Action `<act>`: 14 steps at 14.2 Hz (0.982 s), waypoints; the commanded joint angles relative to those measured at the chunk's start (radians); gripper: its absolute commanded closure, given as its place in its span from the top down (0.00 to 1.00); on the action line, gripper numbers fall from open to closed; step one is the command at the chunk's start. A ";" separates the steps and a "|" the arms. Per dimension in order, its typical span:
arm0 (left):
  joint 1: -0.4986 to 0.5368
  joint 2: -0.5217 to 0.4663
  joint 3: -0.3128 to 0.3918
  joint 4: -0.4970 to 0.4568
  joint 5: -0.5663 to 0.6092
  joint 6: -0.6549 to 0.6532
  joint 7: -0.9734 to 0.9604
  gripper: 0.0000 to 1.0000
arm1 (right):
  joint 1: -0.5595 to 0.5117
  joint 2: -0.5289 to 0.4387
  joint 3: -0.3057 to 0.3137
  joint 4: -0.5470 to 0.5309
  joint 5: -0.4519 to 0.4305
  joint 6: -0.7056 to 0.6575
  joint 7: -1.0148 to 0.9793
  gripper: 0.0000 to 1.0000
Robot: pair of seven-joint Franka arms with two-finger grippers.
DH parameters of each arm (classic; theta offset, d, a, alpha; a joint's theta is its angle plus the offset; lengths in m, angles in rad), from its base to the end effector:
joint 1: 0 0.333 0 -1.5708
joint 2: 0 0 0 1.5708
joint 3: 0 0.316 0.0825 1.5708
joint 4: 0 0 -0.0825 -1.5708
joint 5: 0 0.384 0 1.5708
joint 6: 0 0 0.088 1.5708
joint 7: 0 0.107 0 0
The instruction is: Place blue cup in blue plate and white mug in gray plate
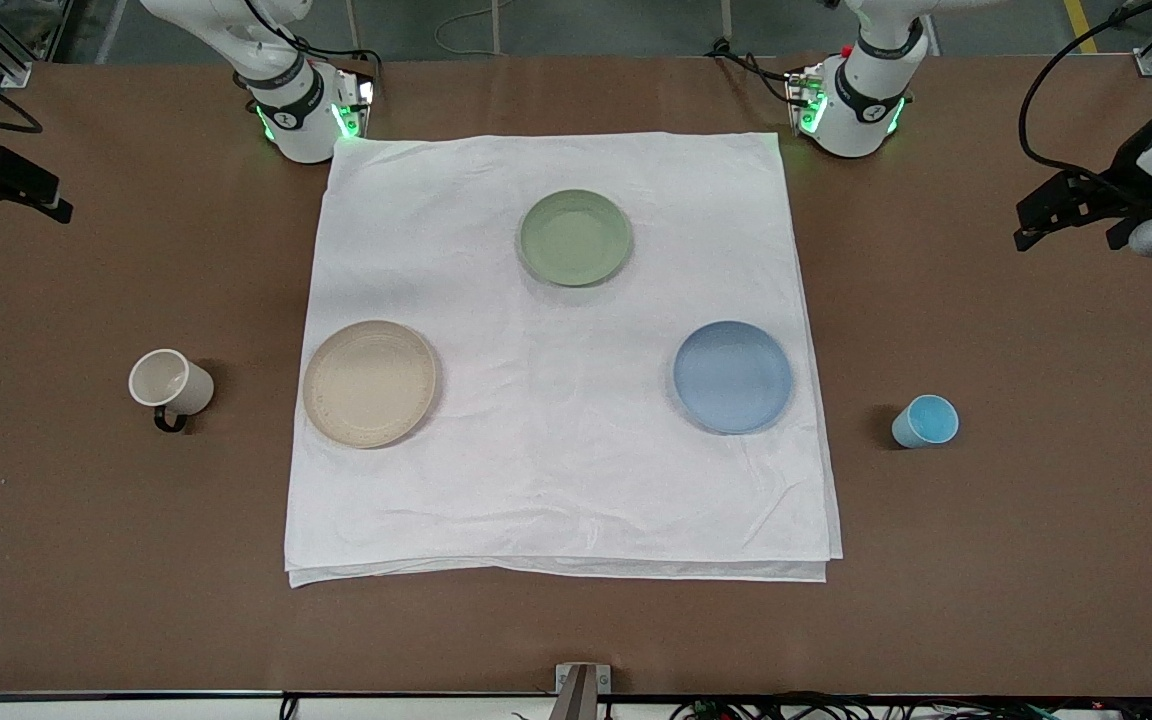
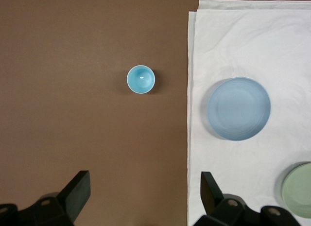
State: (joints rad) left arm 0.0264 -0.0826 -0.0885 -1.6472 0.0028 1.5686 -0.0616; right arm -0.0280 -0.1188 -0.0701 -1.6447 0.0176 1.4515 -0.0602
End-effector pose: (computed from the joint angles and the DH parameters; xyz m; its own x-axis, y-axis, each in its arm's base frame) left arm 0.5270 -0.0345 0.6328 1.0000 -0.0002 0.0043 -0.0002 -1.0000 -0.0099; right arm 0.5018 -0.0497 0.6428 0.9967 -0.0344 -0.0729 -0.0367 -0.9989 -0.0303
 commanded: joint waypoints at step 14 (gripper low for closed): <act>0.168 0.305 0.006 -0.166 0.039 0.327 0.026 1.00 | -0.066 0.315 -0.007 0.071 -0.015 0.243 -0.036 1.00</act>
State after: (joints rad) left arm 0.1910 0.2000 -0.0780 -1.7541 0.0310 1.8128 -0.0379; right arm -0.0722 0.1116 -0.0822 -1.6296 0.0146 1.6644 -0.0869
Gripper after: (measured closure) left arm 0.000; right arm 0.000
